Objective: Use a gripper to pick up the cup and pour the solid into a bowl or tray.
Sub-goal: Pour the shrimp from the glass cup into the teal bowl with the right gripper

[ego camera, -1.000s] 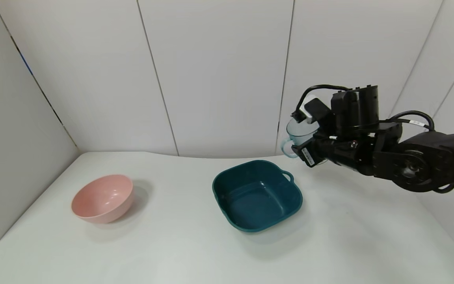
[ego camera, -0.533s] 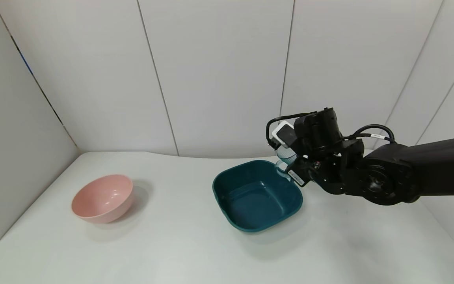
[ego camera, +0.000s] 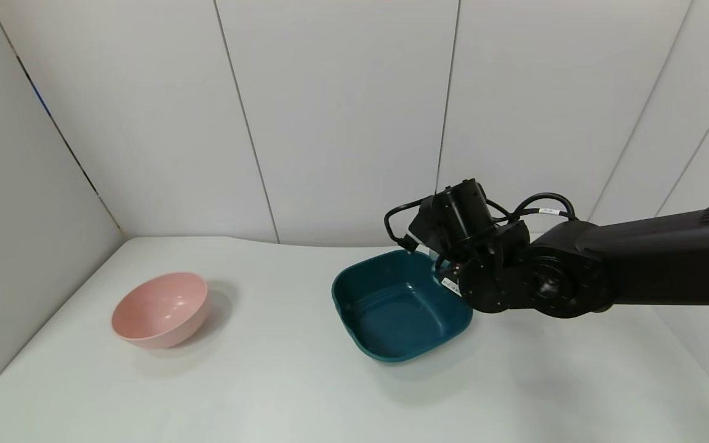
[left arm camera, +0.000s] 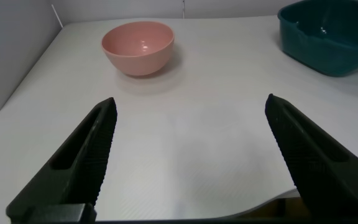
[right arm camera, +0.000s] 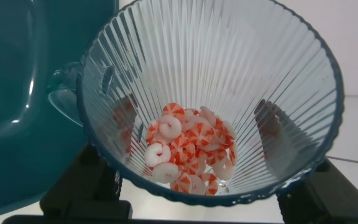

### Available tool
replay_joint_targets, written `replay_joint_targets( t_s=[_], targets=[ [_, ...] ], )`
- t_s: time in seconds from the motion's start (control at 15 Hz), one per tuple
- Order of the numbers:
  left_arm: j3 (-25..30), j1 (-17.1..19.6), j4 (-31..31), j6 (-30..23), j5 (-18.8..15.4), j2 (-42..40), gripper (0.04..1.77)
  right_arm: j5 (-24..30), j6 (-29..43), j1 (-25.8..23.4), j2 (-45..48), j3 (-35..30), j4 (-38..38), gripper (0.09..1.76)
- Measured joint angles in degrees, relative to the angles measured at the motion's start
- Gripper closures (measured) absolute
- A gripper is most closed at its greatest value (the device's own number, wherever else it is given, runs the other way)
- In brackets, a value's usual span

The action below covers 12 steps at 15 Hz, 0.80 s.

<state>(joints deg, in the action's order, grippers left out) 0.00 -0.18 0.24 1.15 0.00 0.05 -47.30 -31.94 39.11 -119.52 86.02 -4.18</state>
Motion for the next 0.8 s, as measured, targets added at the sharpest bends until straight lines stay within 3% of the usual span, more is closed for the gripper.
replay_joint_targets(
  t_s=[0.27,0.8],
  targets=[
    [0.0,0.0,0.02,-0.02,0.0,0.0,0.09,-5.68,-4.47,2.1,-2.29,1.5,-0.28,0.5],
    [0.0,0.0,0.02,0.0,0.0,0.0,0.09,-11.15,-12.71,3.85,-6.12,4.58,-0.35,0.5]
  ],
)
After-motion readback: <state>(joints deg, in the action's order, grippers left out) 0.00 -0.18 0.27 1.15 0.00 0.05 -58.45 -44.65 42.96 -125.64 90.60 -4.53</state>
